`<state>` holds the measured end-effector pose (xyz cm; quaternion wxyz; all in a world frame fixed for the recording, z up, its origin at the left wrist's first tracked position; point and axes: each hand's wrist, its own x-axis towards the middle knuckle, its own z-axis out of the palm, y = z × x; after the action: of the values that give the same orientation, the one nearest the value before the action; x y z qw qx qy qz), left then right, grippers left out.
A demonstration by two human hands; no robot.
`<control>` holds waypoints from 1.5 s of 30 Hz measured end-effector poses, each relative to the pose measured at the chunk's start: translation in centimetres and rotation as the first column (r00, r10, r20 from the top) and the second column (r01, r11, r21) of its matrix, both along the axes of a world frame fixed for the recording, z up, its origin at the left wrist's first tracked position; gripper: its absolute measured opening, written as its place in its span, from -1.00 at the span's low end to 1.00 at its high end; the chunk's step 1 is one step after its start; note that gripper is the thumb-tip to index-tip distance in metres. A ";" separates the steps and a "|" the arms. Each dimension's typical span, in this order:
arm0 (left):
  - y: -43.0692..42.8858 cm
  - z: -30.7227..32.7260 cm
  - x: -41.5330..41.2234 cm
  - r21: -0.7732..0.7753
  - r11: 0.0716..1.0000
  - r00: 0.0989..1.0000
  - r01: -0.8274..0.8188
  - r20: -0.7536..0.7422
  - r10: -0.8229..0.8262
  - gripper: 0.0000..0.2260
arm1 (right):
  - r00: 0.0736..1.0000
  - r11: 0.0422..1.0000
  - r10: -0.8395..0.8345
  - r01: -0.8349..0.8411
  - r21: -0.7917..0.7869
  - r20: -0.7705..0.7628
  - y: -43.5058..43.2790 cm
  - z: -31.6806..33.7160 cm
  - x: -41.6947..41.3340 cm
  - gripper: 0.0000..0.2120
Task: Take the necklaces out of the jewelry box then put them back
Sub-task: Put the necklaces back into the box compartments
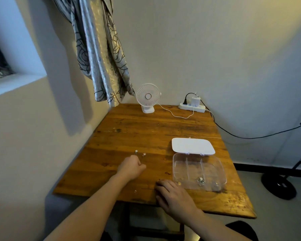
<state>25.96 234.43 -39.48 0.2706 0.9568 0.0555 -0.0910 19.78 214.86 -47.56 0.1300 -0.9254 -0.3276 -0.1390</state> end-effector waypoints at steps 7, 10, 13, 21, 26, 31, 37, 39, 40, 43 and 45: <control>-1.0 5.9 -0.9 -0.386 0.922 0.981 -0.038 0.160 0.107 -0.91 | 0.986 0.979 0.001 0.034 0.202 -0.169 -1.0 2.1 -0.5 -0.63; -2.6 7.6 -0.8 -0.508 0.861 0.978 -0.013 0.172 0.117 -0.88 | 0.994 0.930 -0.105 0.101 0.353 -0.010 -2.9 4.0 -0.8 -0.63; -5.3 8.6 -0.7 -0.638 0.770 0.977 -0.019 0.152 0.150 -0.88 | 0.934 0.827 -0.342 0.247 0.505 0.104 -6.1 5.6 0.2 -0.67; -11.6 8.1 1.0 -0.735 0.676 0.971 -0.055 0.119 0.209 -0.91 | 0.764 0.439 -0.485 0.633 0.637 -0.426 -12.1 3.8 2.2 -0.54; -13.8 6.4 2.7 -0.695 0.718 0.982 -0.049 0.096 0.160 -0.91 | 0.731 0.390 -0.435 0.679 0.623 -0.525 -11.9 1.5 1.8 -0.51; -14.1 3.6 3.4 -0.593 0.804 0.990 -0.039 0.084 0.110 -0.95 | 0.728 0.419 -0.469 0.682 0.599 -0.500 -12.2 1.4 1.8 -0.53; -13.3 1.3 3.2 -0.327 0.945 0.981 0.031 0.192 0.034 -0.94 | 0.713 0.436 -0.496 0.698 0.568 -0.496 -12.1 1.4 1.9 -0.53; -12.9 1.2 3.1 -0.272 0.961 0.974 0.054 0.224 0.009 -0.95 | 0.710 0.441 -0.502 0.702 0.559 -0.494 -12.1 1.5 1.8 -0.53; -12.7 1.3 3.0 -0.262 0.963 0.971 0.055 0.239 0.010 -0.95 | 0.707 0.443 -0.504 0.705 0.554 -0.496 -12.0 1.6 1.7 -0.53; -11.1 1.3 2.7 -0.264 0.964 0.961 0.017 0.272 0.057 -0.93 | 0.704 0.448 -0.502 0.709 0.545 -0.503 -11.8 2.0 1.5 -0.52; -9.6 1.2 2.2 -0.271 0.962 0.955 -0.019 0.281 0.098 -0.92 | 0.708 0.467 -0.494 0.705 0.533 -0.504 -11.7 2.1 1.4 -0.51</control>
<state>28.12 224.78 -38.32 0.4039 0.9128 0.0307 0.0526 21.19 203.19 -45.46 0.4535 -0.8689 0.1222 -0.1563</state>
